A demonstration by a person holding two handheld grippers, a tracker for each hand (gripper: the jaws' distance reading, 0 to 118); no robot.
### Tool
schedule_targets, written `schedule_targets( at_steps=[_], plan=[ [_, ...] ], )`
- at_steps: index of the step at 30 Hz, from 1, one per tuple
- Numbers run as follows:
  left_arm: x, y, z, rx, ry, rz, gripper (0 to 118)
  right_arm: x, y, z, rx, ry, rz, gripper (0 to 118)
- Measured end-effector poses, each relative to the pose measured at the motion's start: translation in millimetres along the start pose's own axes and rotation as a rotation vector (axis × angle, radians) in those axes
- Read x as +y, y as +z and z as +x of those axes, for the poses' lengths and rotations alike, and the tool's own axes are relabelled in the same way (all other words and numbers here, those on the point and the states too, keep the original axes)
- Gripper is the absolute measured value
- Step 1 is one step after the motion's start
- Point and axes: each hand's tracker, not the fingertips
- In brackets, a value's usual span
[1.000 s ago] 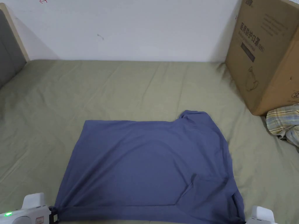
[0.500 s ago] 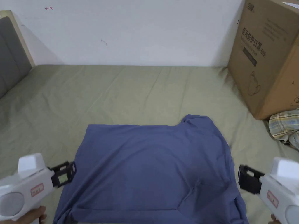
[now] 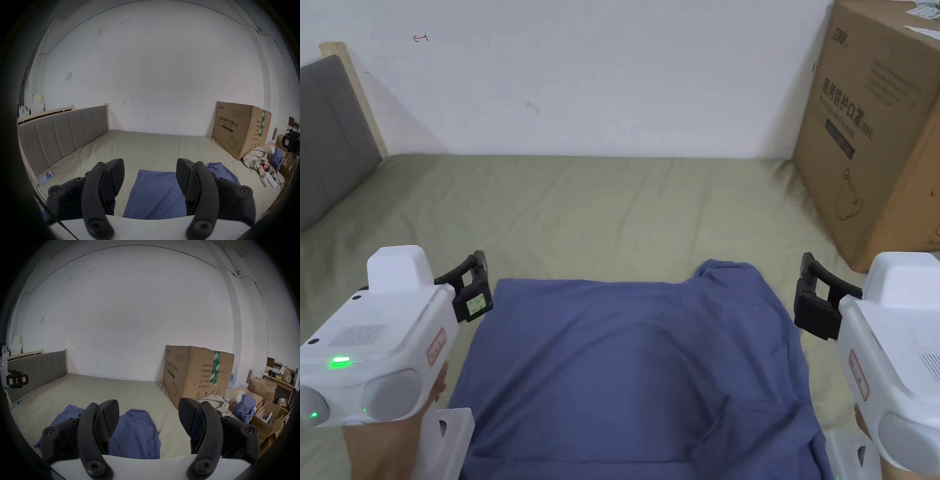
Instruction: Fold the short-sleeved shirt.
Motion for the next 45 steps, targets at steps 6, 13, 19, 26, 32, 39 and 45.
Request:
schedule_targets(
  at_steps=[6, 13, 19, 26, 32, 39, 45],
  plan=[
    [-1.5, 3.8, 7.2, -0.071, -0.012, 0.027, 1, -2.6, 1.7, -3.8, 0.007, -0.001, 0.007, 2],
    [-6.8, 5.0, 4.1, -0.112, 0.012, 0.013, 0, -5.4, 1.8, -3.5, 0.024, 0.005, 0.006, 1],
    [-33.5, -6.0, -15.9, -0.133, 0.019, -0.195, 0, -10.7, -2.1, -1.1, 0.041, -0.004, -0.017, 1],
    [-110.3, -19.2, -59.4, -0.087, 0.066, -0.579, 17, -24.1, -10.7, -1.1, 0.055, -0.017, -0.064, 1],
    [-169.2, -17.8, -80.5, 0.001, 0.114, -0.799, 87, -36.3, -14.7, -3.1, 0.068, -0.011, -0.111, 1],
    [-202.6, -25.4, -81.0, 0.072, 0.045, -0.855, 76, -51.3, -13.2, 1.0, 0.065, -0.018, -0.164, 1],
    [-205.0, -21.4, -74.3, 0.012, 0.088, -0.846, 7, -67.7, -7.9, 13.8, 0.041, -0.033, -0.236, 1]
  ],
)
